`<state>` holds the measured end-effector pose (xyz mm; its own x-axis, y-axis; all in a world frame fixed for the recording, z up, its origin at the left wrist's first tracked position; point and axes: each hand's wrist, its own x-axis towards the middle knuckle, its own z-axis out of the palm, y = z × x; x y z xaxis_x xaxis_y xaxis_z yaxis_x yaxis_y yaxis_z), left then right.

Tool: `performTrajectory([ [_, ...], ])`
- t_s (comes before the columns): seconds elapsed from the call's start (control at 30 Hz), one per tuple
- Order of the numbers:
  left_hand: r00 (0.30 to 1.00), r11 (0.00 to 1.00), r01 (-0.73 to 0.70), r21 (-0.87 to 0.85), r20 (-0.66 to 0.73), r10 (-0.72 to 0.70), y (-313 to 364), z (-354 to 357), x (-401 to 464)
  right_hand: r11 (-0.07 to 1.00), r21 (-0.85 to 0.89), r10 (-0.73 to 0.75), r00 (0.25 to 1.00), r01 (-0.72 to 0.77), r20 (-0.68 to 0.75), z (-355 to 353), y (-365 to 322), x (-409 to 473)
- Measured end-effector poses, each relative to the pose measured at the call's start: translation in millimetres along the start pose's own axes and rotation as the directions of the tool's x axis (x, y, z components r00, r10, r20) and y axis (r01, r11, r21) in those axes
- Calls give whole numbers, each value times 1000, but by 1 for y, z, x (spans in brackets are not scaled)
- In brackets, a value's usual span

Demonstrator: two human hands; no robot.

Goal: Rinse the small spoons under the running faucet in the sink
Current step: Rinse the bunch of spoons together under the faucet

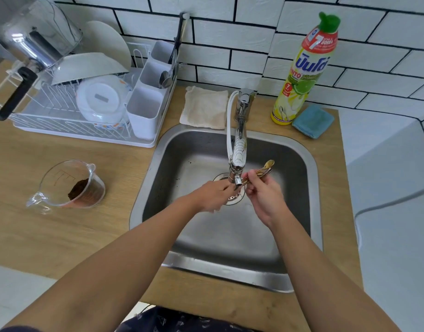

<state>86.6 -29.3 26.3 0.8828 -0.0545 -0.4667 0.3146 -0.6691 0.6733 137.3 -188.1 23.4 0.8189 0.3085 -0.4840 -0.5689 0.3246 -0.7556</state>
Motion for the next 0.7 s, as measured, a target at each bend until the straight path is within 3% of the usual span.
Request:
performTrajectory([
  [0.17, 1000, 1000, -23, 9, 9, 23, -6, 5, -4, 999, -54, 4, 1000, -5, -20, 8, 19, -6],
  [0.3, 1000, 997, -2, -79, 5, 2, -5, 4, -8, 979, -197, -70, 996, 57, -58, -1, 19, -2],
  [0.43, 990, 973, 74, -219, 133, -46, -3, 5, -11, 909, -410, -109, 992, 74, -64, -13, 16, 2],
  [0.53, 961, 930, 166, -329, 267, -77, 2, 4, -14, 872, -482, -104, 995, 84, -14, -15, 15, 3],
  [0.7, 944, 869, 219, -444, 320, -75, -11, -1, -28, 897, -438, 4, 989, 61, 147, 1, 20, 5],
])
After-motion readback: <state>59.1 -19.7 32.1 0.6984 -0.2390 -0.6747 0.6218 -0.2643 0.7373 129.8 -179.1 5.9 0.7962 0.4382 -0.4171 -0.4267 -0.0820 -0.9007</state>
